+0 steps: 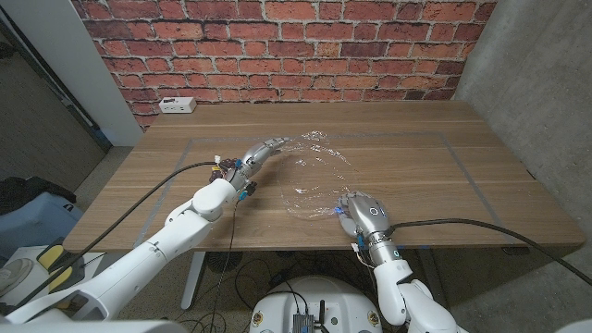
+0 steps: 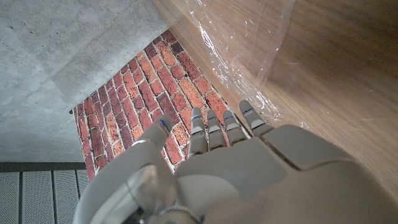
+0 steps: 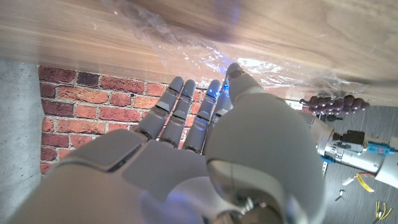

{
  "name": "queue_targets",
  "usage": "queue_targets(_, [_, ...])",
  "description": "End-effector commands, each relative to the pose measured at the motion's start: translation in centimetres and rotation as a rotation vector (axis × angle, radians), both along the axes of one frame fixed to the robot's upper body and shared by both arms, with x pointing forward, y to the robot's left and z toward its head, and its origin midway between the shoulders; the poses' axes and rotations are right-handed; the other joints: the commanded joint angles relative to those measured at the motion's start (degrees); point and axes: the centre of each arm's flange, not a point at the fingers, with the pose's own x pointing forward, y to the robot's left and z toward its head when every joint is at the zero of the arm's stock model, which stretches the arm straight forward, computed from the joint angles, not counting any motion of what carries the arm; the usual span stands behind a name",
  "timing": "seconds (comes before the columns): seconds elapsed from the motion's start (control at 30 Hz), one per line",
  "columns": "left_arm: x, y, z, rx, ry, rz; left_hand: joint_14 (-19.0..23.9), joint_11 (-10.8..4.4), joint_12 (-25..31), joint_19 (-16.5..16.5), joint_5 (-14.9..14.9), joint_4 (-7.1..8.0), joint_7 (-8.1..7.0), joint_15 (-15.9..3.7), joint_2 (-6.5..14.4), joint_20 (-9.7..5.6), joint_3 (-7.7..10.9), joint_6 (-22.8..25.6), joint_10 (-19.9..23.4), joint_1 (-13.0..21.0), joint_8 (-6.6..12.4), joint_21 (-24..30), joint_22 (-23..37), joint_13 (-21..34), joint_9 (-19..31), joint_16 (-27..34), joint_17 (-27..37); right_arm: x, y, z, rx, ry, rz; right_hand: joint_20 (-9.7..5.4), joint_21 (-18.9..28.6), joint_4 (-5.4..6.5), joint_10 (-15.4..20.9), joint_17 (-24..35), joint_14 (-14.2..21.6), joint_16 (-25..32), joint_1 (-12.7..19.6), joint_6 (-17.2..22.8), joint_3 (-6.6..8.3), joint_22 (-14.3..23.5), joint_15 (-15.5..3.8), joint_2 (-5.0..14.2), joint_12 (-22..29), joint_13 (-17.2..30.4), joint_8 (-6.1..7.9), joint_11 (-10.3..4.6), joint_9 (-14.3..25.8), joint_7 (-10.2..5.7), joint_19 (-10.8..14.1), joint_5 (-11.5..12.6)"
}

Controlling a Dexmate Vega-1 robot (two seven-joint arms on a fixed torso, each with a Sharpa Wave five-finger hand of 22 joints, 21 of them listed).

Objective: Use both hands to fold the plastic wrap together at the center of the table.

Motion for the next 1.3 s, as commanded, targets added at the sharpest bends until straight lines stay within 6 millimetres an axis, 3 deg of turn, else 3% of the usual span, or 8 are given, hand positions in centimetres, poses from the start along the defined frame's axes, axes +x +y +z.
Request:
queue_targets(0.03, [0.7,-0.3,0.6,0.073,0.018,-0.01,4.5,-1.15,1.1,0.4,-0.1,-0.33,0.1,-1.08,0.1,0.14,0.65,4.5,4.7,-0.5,0.92,-0.8,0.2,0.1,0.2,0.7,0.1,-1.6,-1.1,1.6,0.094,-0.048,0.031,-0.33,0.3,0.45,-0.7,0.1,-0.4,-0.1,-0.3,-0.5,-0.05,0.1,-10.13,0.84,-0.3,0.3,0.62,-0.12,0.7,-0.47,0.1,0.3])
queue_targets(0.2, [0.5,-1.0,1.1,0.246,0.008,0.042,10.5,-2.22,2.1,0.9,1.0,-4.1,0.25,-2.65,1.3,-0.34,3.7,13.5,11.3,2.7,2.05,-1.9,0.2,-0.1,0.1,0.7,-0.2,-1.9,-1.5,2.1,0.115,-0.046,0.042,0.11,0.3,0.53,-0.6,0.2,-0.6,-0.2,-0.4,-0.6,-0.31,0.1,-10.16,0.91,-0.3,0.5,0.98,-0.04,1.2,-0.5,0.1,0.3])
queue_targets(0.33, [0.3,-1.6,1.2,0.355,-0.001,0.066,7.0,-3.01,1.1,-1.4,1.5,-7.12,-1.69,-3.29,1.8,-1.15,5.38,15.6,10.8,5.9,1.51,-3.4,0.2,-0.1,0.1,-0.8,-0.1,-1.7,-1.7,2.5,0.129,-0.047,0.051,0.22,0.4,0.52,-0.8,0.2,-0.7,-0.2,-0.4,-0.7,-0.47,0.1,-10.21,0.92,-0.4,0.6,1.15,-0.06,1.5,-0.49,0.0,0.3])
queue_targets(0.5, [-0.1,-1.8,0.8,0.422,-0.001,0.071,5.2,-3.73,0.7,-2.7,1.7,-8.01,-2.13,-3.52,1.6,-1.52,5.59,16.2,10.6,6.9,1.07,-4.2,0.2,-0.1,0.1,-1.0,-0.1,-1.6,-2.0,3.0,0.137,-0.06,0.062,0.23,0.4,0.5,-1.0,0.3,-0.7,-0.2,-0.4,-0.8,-0.61,0.1,-10.24,0.97,-0.4,0.7,1.36,-0.22,1.9,-0.49,-0.1,0.3])
queue_targets(0.6, [-0.2,-1.8,0.5,0.44,0.017,0.063,5.2,-3.57,0.6,-3.6,1.6,-8.12,-0.34,-3.32,1.7,-1.86,5.56,16.5,11.0,7.2,0.78,-4.8,0.2,-0.1,0.2,-0.7,-0.1,-1.6,-2.0,3.3,0.141,-0.08,0.067,0.12,0.3,0.47,-1.1,0.3,-0.8,-0.3,-0.4,-1.2,-0.69,0.2,-10.28,1.08,-0.5,0.8,1.49,-0.36,2.2,-0.75,-0.3,0.3])
queue_targets(0.97, [-0.7,-1.7,-0.6,0.436,0.025,0.054,6.9,-2.2,0.3,-3.2,0.8,-3.49,1.06,-3.07,0.5,-2.01,2.99,16.4,11.2,1.8,-0.01,-5.1,0.5,0.0,0.3,0.4,0.5,-0.9,-1.7,5.1,0.114,-0.158,0.081,0.0,0.5,0.39,-1.4,0.4,-0.9,-0.4,-0.2,-1.6,-0.91,0.2,-10.3,1.2,-0.6,1.1,1.99,-0.66,3.1,-1.1,-0.4,0.4])
queue_targets(1.2, [-1.2,-1.2,-1.0,0.399,-0.007,0.046,7.7,-1.76,-0.1,-2.1,-0.1,1.42,0.88,-3.33,-8.1,-2.55,-5.52,15.9,12.0,-10.2,-0.39,-6.0,0.4,0.1,0.2,0.2,0.5,-0.4,-1.4,6.4,0.091,-0.211,0.082,-0.05,0.6,0.37,-1.5,0.4,-0.9,-0.5,-0.1,-1.7,-0.98,0.2,-10.32,1.32,-0.7,1.3,2.32,-0.74,3.5,-1.17,-0.4,0.4])
queue_targets(1.3, [-1.6,-1.0,-1.2,0.371,-0.021,0.033,7.2,-1.37,-0.5,-2.2,0.4,2.0,0.19,-3.01,-9.9,-2.21,-7.21,13.9,11.3,-12.2,-0.84,-6.5,0.3,0.1,0.2,-0.1,0.4,-0.2,-1.4,6.9,0.094,-0.231,0.079,-0.09,0.6,0.35,-1.5,0.4,-0.8,-0.5,0.0,-1.7,-1.01,0.2,-10.34,1.32,-0.7,1.3,2.41,-0.72,3.7,-1.12,-0.4,0.4])
